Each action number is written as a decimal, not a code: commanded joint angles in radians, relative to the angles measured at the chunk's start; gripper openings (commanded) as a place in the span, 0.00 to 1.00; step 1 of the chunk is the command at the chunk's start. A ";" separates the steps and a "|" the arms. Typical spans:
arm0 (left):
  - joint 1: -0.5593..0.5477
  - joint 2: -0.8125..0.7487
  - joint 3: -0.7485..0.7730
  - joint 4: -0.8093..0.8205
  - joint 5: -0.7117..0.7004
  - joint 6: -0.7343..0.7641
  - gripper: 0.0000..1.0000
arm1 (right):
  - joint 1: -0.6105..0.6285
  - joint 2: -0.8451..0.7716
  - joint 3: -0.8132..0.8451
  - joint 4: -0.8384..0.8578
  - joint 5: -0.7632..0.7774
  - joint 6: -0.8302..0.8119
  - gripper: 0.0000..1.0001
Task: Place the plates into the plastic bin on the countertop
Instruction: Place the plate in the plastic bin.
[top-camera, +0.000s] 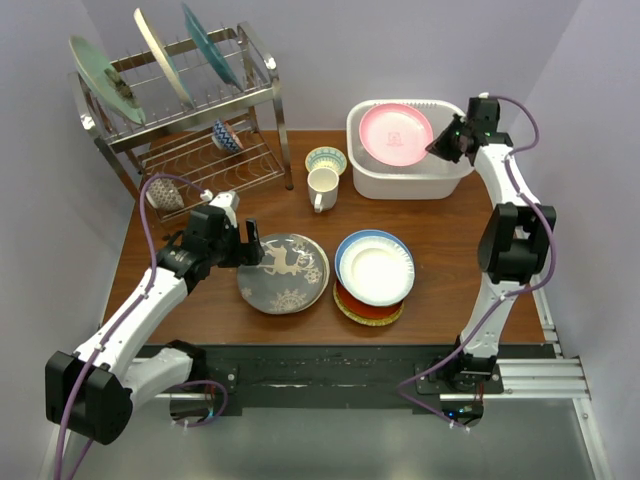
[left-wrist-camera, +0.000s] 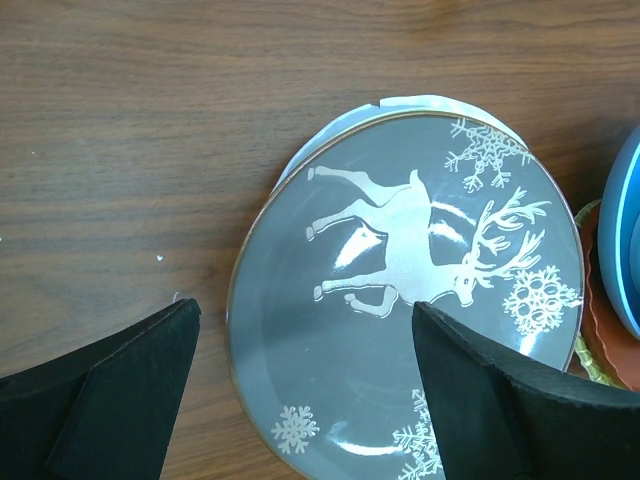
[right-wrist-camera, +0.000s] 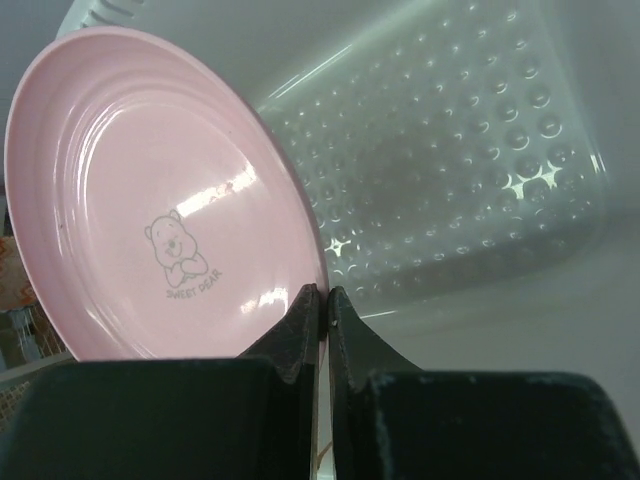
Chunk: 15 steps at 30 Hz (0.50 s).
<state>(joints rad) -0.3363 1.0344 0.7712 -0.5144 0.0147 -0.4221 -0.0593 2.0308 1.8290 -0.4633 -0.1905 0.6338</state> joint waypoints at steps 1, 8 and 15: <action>0.000 0.004 -0.001 0.036 0.024 0.029 0.92 | -0.001 0.034 0.079 0.005 0.039 0.023 0.00; 0.000 0.012 -0.004 0.039 0.030 0.029 0.91 | -0.001 0.072 0.102 0.006 0.091 0.035 0.00; 0.000 0.004 -0.006 0.037 0.019 0.028 0.91 | 0.001 0.100 0.121 0.000 0.114 0.018 0.00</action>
<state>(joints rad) -0.3363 1.0470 0.7704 -0.5102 0.0250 -0.4099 -0.0593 2.1384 1.8858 -0.4854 -0.0959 0.6441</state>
